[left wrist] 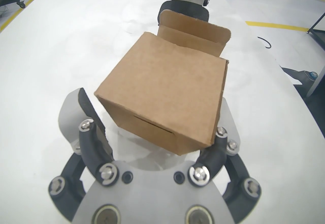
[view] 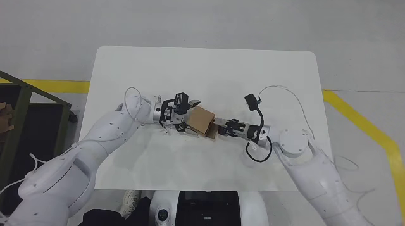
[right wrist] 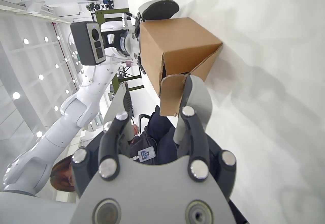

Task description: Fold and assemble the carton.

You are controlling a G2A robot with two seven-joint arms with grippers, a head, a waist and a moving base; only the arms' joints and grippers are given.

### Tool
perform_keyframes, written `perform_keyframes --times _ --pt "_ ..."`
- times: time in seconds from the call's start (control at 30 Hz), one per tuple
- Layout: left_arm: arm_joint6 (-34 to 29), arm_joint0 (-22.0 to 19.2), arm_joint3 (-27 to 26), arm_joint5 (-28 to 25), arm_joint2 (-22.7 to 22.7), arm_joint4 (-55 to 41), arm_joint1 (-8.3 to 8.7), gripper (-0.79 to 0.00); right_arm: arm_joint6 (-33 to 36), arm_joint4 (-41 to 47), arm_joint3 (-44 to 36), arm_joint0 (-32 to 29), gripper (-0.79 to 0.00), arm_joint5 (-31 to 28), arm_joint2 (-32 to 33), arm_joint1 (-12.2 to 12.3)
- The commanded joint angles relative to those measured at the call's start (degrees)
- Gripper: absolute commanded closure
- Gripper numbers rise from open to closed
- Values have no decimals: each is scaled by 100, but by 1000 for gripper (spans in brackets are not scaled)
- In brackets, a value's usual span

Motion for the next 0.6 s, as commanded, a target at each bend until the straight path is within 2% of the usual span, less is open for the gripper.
perform_keyframes --times 0.0,0.27,0.5,0.57 --pt "-10 6 3 9 -8 -13 1 -785 -17 21 37 42 -369 -21 -61 -15" --pt "-108 30 5 -6 -39 -90 1 -785 -71 109 127 74 -348 -383 -140 -38" --pt "-169 46 3 -18 -47 -139 -9 -785 -64 224 319 88 -274 -537 -186 -53" --pt "-181 48 2 -17 -49 -147 -12 -785 -48 251 382 108 -219 -567 -199 -57"
